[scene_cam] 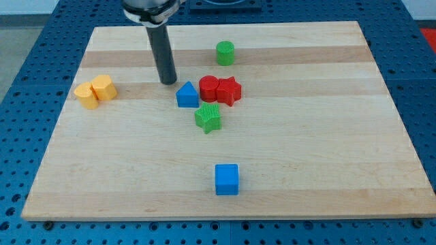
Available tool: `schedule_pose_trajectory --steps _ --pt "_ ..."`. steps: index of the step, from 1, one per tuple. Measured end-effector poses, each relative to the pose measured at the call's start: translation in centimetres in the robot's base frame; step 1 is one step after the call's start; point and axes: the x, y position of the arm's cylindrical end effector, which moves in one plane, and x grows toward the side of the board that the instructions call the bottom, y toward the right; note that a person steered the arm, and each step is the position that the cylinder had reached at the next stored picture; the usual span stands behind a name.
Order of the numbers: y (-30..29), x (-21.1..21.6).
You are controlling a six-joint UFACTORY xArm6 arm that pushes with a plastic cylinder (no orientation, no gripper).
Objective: Push the blue triangle into the blue cube
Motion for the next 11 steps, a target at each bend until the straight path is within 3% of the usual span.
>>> schedule_pose_trajectory --steps 3,5,6,7,9,11 --pt "0.6 5.9" --pt "-2.0 1.8" --pt "-0.4 1.0" --pt "-0.1 2.4" --pt "2.5 10.4" --pt "-0.8 10.1"
